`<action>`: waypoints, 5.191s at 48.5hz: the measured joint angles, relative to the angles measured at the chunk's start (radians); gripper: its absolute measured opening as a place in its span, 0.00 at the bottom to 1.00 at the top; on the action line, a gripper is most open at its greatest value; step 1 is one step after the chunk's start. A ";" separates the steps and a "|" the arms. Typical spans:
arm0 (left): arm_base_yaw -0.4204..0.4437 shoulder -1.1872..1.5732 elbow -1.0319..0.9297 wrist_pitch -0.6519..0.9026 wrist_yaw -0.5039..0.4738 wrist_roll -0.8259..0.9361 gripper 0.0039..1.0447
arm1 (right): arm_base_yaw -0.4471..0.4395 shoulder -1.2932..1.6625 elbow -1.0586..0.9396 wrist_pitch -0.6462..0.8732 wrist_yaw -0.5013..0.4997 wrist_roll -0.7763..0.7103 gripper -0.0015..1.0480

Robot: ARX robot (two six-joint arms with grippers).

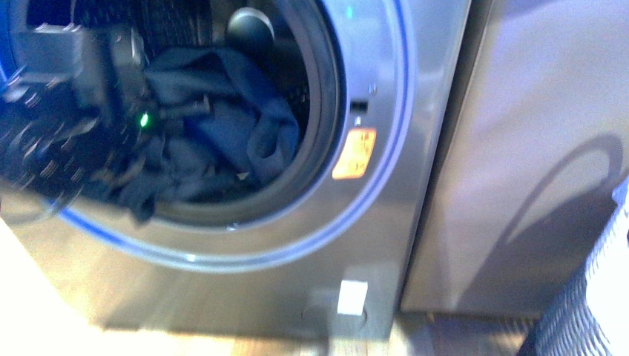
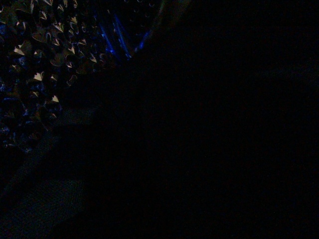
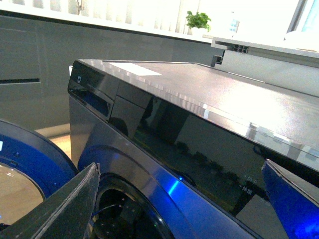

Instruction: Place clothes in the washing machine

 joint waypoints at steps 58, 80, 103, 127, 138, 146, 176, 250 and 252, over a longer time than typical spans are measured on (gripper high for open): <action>-0.035 0.124 0.112 -0.137 0.106 0.028 0.94 | 0.000 0.000 0.000 0.000 0.000 0.000 0.93; 0.032 -0.166 -0.407 0.053 0.241 0.013 0.94 | 0.000 0.000 0.000 0.000 0.000 0.000 0.93; 0.006 -0.708 -0.880 0.067 0.401 0.016 0.94 | 0.000 -0.001 0.000 0.000 0.000 0.000 0.93; 0.023 -1.476 -1.100 -0.296 0.449 -0.032 0.94 | 0.000 -0.001 0.000 0.000 0.000 0.000 0.93; 0.048 -1.558 -1.167 -0.331 0.231 0.050 0.64 | 0.000 -0.001 0.000 0.000 0.000 0.000 0.93; 0.056 -1.640 -1.236 -0.351 0.230 0.062 0.31 | 0.000 -0.001 0.000 0.000 -0.002 0.000 0.93; 0.056 -1.928 -1.367 -0.494 0.232 0.072 0.03 | -0.167 -0.526 -0.869 0.266 0.610 0.148 0.27; 0.056 -2.279 -1.368 -0.844 0.228 0.072 0.03 | -0.546 -1.244 -1.728 0.348 0.232 0.150 0.02; 0.056 -2.279 -1.368 -0.844 0.228 0.072 0.03 | -0.546 -1.258 -1.728 0.333 0.232 0.150 0.02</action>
